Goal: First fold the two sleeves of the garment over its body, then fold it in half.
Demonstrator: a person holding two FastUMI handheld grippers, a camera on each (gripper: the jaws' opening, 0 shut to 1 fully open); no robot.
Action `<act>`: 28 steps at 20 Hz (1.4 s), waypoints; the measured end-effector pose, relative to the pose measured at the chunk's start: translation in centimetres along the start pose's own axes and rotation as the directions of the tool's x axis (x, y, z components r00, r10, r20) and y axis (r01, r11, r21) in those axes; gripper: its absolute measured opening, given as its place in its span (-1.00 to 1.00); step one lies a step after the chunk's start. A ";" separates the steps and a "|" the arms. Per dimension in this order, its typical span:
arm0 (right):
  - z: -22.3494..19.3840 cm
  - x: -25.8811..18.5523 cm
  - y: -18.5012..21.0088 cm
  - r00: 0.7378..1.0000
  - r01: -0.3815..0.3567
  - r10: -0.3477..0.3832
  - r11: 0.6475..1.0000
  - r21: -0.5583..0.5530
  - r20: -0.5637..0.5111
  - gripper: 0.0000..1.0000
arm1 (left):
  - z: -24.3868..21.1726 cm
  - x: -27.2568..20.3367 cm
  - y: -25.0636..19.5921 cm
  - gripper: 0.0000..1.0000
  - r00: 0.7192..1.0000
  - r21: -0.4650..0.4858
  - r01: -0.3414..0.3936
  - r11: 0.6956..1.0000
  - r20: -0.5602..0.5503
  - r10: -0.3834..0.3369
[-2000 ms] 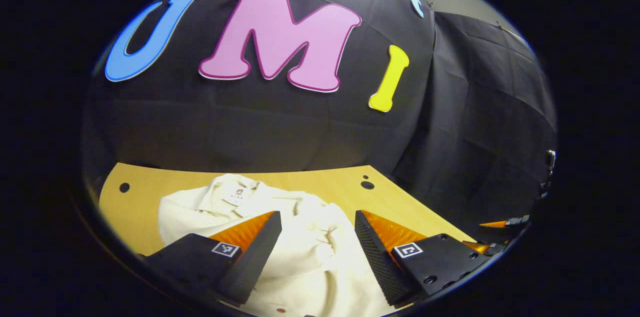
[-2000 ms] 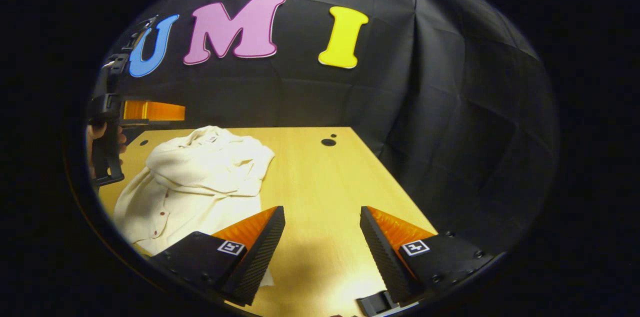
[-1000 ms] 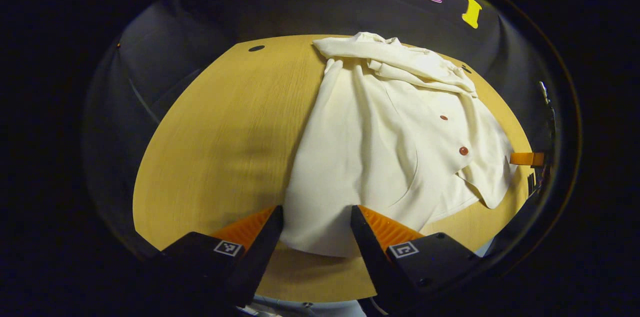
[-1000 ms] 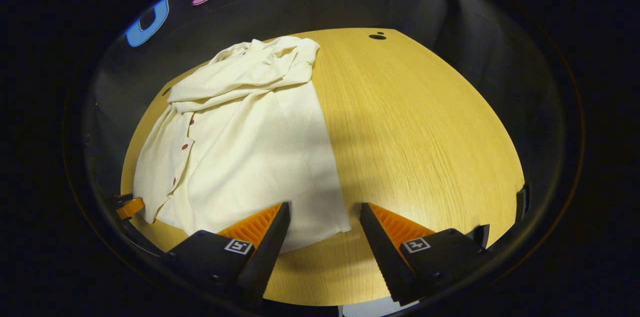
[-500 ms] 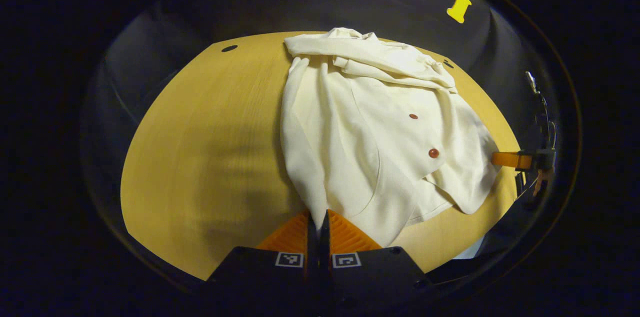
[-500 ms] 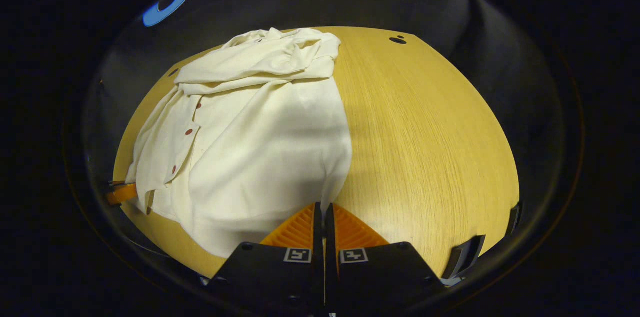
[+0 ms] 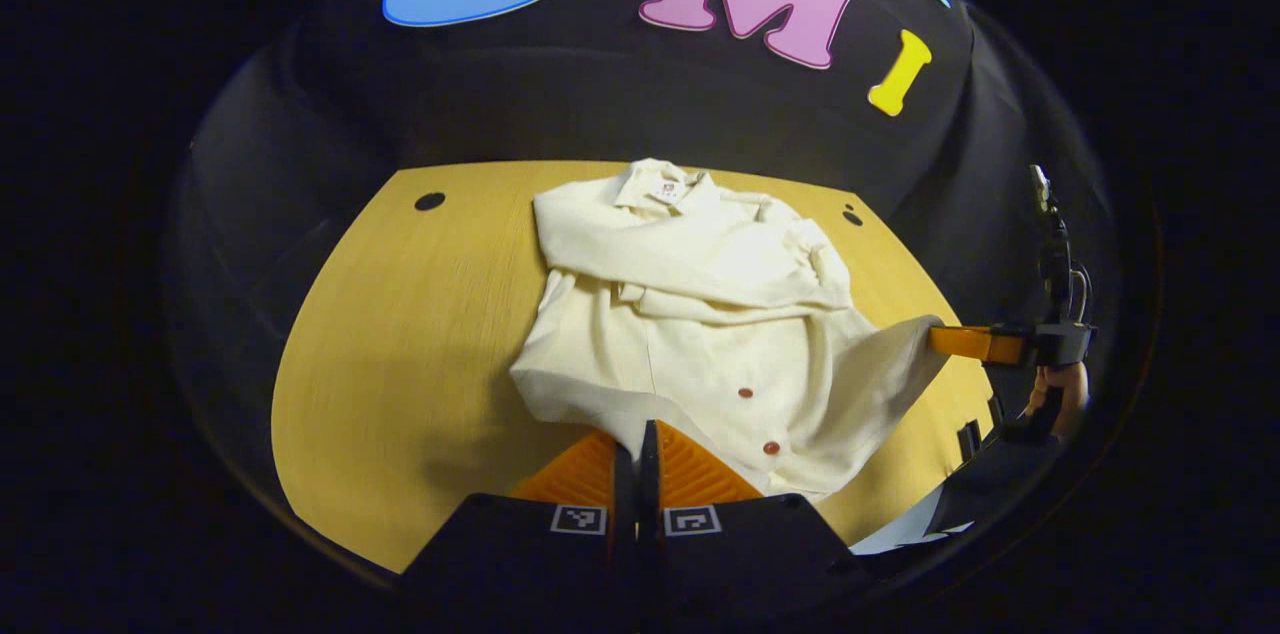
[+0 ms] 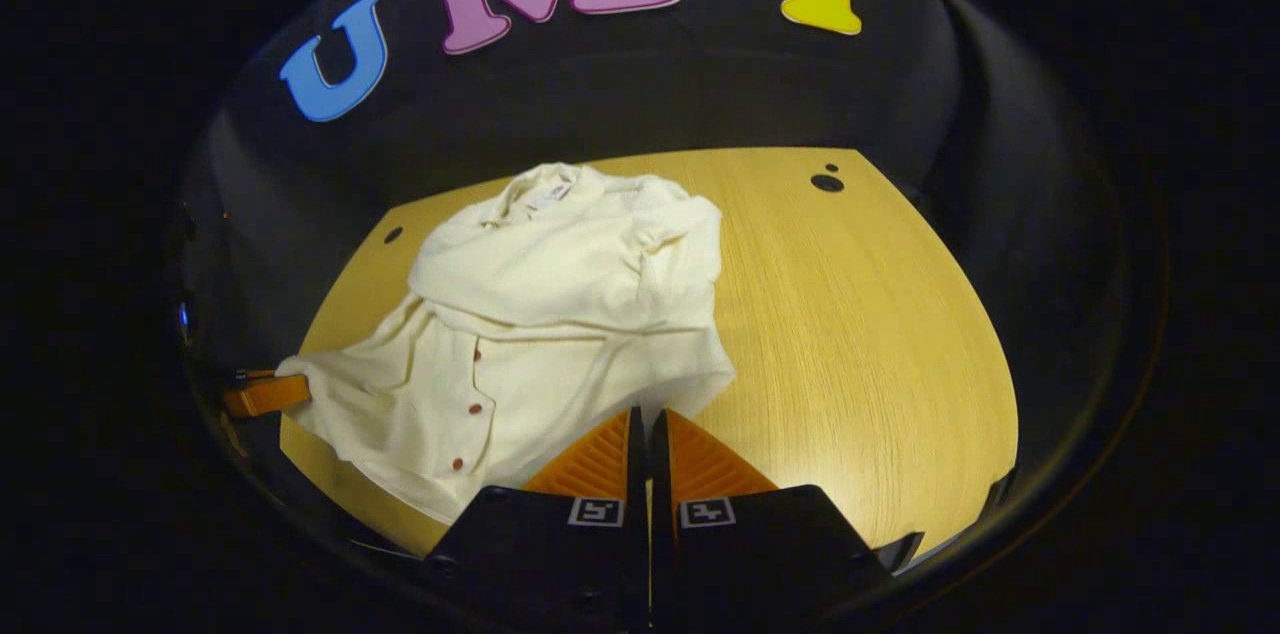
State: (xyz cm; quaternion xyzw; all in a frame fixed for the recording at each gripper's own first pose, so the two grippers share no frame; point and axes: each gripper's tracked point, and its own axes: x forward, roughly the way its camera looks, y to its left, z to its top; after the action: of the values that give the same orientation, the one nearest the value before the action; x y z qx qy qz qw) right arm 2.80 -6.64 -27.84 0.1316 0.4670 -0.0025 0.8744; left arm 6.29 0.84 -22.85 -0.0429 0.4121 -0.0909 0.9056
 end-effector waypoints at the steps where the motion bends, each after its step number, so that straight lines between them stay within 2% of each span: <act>1: 2.3 0.4 0.5 0.999 -0.012 0.011 1.000 0.012 0.036 -0.89 | 1.9 0.3 0.0 -0.87 1.000 0.010 0.002 1.000 0.025 -0.002; 4: 8.4 2.2 1.1 0.993 -0.029 0.023 0.999 0.044 0.118 -0.89 | 7.6 1.9 0.6 -0.87 0.996 0.047 -0.005 0.999 0.092 0.001; 9: 16.4 6.9 0.9 0.979 -0.024 0.007 0.996 0.081 0.204 -0.89 | 15.5 6.4 1.3 -0.87 0.981 0.025 0.026 0.999 0.189 -0.030; 13: 20.8 12.3 -0.4 0.969 0.015 -0.043 0.993 0.117 0.242 -0.89 | 20.8 11.4 3.2 -0.83 0.962 -0.035 0.059 0.998 0.269 -0.047; 15: 22.1 15.7 -1.1 0.970 0.030 -0.064 0.989 0.147 0.236 -0.84 | 22.5 15.1 5.1 -0.79 0.955 -0.068 0.048 0.997 0.296 -0.026; 17: 22.7 19.0 -2.5 0.965 0.077 -0.114 0.984 0.159 0.237 -0.83 | 23.3 18.7 7.1 -0.76 0.949 -0.090 0.025 0.996 0.316 0.005; 20: 22.9 23.1 -3.7 0.960 0.125 -0.155 0.983 0.137 0.232 -0.55 | 22.3 23.2 9.5 -0.56 0.949 -0.130 -0.012 0.991 0.310 0.052; 21: 23.2 23.7 -4.1 0.956 0.139 -0.168 0.981 0.132 0.242 -0.55 | 21.8 24.6 9.7 -0.53 0.952 -0.146 -0.010 0.989 0.302 0.054; 23: 22.6 24.1 -4.0 0.955 0.144 -0.165 0.985 0.101 0.246 -0.33 | 21.0 24.9 9.9 -0.14 0.951 -0.165 -0.021 0.986 0.302 0.070; 24: 22.4 23.6 -3.9 0.953 0.153 -0.165 0.986 0.065 0.255 0.05 | 21.1 24.7 10.3 0.29 0.941 -0.155 -0.056 0.986 0.322 0.104; 25: 22.8 22.8 -3.7 0.946 0.162 -0.162 0.987 0.025 0.282 0.43 | 21.2 23.5 10.4 0.58 0.930 -0.128 -0.086 0.988 0.345 0.126; 26: 22.7 21.6 -3.5 0.936 0.181 -0.170 0.983 -0.008 0.307 0.85 | 21.5 22.6 10.4 0.96 0.918 -0.097 -0.113 0.989 0.371 0.141; 28: 22.4 19.1 -2.2 0.918 0.190 -0.164 0.981 -0.037 0.362 0.93 | 22.0 19.7 9.1 0.93 0.897 -0.047 -0.141 0.989 0.416 0.148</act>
State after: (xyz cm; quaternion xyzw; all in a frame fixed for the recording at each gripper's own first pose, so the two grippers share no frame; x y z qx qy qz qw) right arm 31.56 -11.71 -32.05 0.0551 0.3103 -0.0887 0.9449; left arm 36.74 5.89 -24.29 -0.0377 0.2111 -0.0089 0.9767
